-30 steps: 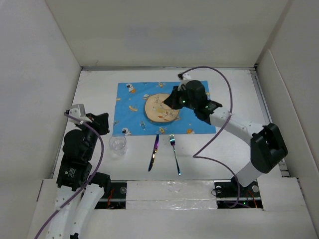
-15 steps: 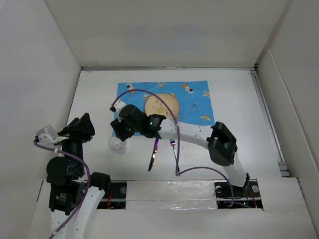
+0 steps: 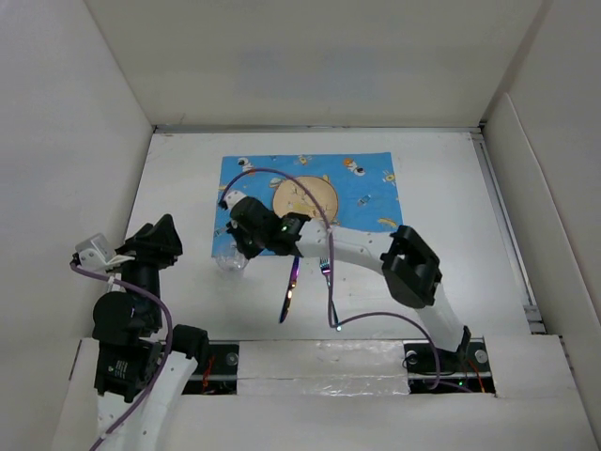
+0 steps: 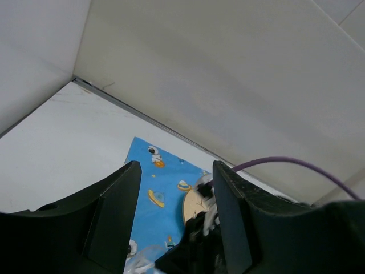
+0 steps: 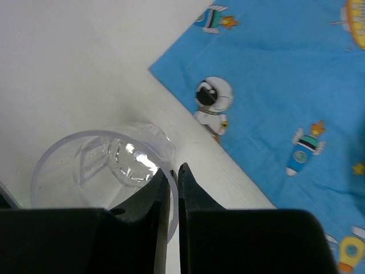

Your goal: Set the dinner table for one person

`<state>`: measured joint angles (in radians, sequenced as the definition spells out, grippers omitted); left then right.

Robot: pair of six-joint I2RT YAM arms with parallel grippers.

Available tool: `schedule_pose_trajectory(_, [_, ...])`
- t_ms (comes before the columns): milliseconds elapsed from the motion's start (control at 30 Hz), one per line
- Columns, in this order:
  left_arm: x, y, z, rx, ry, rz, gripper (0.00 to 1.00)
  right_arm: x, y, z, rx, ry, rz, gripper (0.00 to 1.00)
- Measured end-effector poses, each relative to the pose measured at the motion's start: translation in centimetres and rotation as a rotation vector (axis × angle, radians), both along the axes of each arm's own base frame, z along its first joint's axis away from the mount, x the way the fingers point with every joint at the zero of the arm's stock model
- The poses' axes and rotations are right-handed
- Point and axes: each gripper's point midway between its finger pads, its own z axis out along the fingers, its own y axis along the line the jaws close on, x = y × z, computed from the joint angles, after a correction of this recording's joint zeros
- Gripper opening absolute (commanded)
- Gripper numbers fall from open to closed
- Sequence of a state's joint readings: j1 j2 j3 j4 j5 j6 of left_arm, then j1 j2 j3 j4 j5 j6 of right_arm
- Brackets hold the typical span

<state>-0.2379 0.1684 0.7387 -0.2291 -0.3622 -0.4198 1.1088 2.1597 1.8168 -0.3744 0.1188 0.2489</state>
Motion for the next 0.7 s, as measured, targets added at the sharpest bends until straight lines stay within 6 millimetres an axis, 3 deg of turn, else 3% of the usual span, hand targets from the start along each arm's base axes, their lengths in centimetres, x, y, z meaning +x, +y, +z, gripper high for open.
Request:
schedule_pose_trajectory(33, [0.0,-0.1,0.0,0.001,0.000,-0.006,0.52,0.8,-1.0,0.9,0.017,0.009,-0.018,0.00])
schedule_pose_trajectory(100, [0.1,-0.3,0.0,0.007,0.002,-0.016,0.54,4.3,-3.9,3.3,0.065,0.005,-0.087,0.00])
schedule_pose_trajectory(167, [0.3,-0.5,-0.2,0.014,0.010,-0.026,0.55,10.1,-8.6,6.4,0.122,-0.034,-0.214,0.00])
schedule_pose_trajectory(267, [0.9,-1.2,-0.7,0.033,0.035,-0.055,0.58,19.9,-18.9,9.8,0.172,-0.111,-0.465,0.00])
schedule_pose_trajectory(367, [1.5,-1.8,-1.2,0.048,0.065,-0.081,0.60,27.1,-30.7,10.0,0.144,-0.156,-0.713,0.00])
schedule_pose_trajectory(433, [1.9,-2.1,-1.5,0.056,0.079,-0.095,0.60,29.5,-37.0,8.7,0.102,-0.148,-0.832,0.00])
schedule_pose_trajectory(500, [2.0,-2.3,-1.7,0.061,0.087,-0.102,0.60,30.6,-40.8,6.6,0.049,-0.116,-0.899,0.00])
schedule_pose_trajectory(567, [2.2,-2.4,-1.8,0.065,0.093,-0.107,0.60,31.0,-42.3,4.5,0.001,-0.073,-0.920,0.00])
schedule_pose_trajectory(667, [2.2,-2.6,-1.9,0.068,0.097,-0.115,0.60,30.9,-42.6,0.9,-0.073,-0.002,-0.909,0.00])
schedule_pose_trajectory(700, [2.3,-2.6,-1.9,0.069,0.100,-0.118,0.60,30.9,-42.6,0.8,-0.073,-0.001,-0.908,0.00])
